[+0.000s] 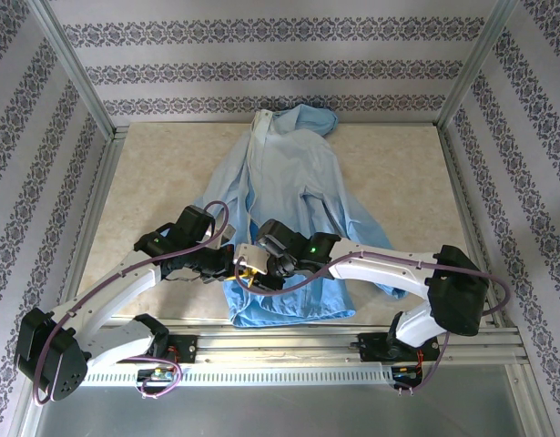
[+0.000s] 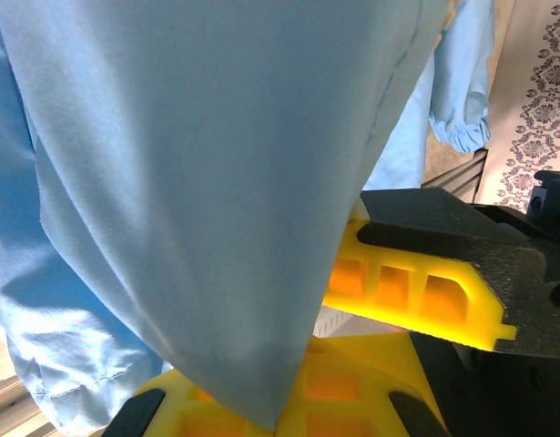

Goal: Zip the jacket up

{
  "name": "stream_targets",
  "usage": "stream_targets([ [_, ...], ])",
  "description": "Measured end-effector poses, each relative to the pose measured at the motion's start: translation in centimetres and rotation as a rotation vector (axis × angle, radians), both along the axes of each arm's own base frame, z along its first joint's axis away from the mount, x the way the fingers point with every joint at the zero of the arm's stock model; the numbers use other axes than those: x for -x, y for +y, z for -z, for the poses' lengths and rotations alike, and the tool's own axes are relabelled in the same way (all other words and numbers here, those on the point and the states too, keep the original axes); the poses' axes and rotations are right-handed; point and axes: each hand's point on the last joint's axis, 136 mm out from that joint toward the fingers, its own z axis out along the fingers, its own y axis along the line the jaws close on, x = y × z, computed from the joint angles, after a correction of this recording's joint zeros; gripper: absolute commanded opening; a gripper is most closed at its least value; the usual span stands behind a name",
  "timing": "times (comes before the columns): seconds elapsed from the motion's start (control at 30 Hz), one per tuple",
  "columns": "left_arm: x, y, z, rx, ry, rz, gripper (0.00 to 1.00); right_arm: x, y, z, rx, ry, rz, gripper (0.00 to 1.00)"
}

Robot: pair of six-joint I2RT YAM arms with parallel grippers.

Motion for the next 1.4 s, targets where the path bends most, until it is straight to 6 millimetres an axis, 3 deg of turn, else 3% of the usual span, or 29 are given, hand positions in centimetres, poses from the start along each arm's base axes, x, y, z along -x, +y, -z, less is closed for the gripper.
stream_targets([
  [0.53,0.0,0.0,0.0,0.0,-0.001,0.002,0.0,-0.1,-0.4,-0.1,0.0,-0.005,0.01,0.22],
  [1.1,0.0,0.0,0.0,0.001,-0.004,0.002,0.0,-0.9,-0.9,0.3,0.023,-0.031,0.044,0.2],
  [1.17,0.0,0.0,0.0,0.001,-0.004,0.002,0.0,-1.0,-1.0,0.3,0.025,-0.035,0.047,0.17],
  [1.3,0.0,0.0,0.0,0.001,-0.004,0.003,0.0,-1.1,-1.0,0.4,0.029,-0.043,0.055,0.0],
  [1.4,0.0,0.0,0.0,0.001,-0.007,0.005,0.0,-1.4,-1.1,0.4,0.034,-0.054,0.062,0.0],
])
